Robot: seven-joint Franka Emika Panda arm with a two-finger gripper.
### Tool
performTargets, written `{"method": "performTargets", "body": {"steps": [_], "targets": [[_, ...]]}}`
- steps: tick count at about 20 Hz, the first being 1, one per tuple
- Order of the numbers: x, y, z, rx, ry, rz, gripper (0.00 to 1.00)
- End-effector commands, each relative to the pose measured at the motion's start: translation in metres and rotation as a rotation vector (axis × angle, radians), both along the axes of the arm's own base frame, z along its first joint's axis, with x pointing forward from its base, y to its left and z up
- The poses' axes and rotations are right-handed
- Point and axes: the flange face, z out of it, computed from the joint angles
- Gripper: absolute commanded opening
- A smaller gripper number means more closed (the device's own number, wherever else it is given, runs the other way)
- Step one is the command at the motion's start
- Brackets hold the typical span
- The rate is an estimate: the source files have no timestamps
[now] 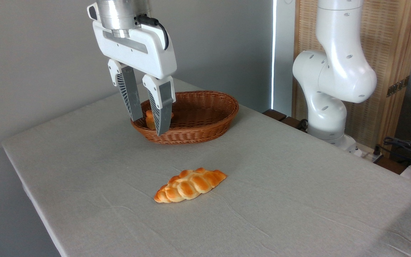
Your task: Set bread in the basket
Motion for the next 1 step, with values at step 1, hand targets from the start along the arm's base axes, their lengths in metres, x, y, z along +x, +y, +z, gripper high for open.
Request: {"method": "performTargets", "body": {"steps": [1], "targets": [[-0.0055,0.0062,0.0021,0.013,0.008,-0.019,1.00]]}}
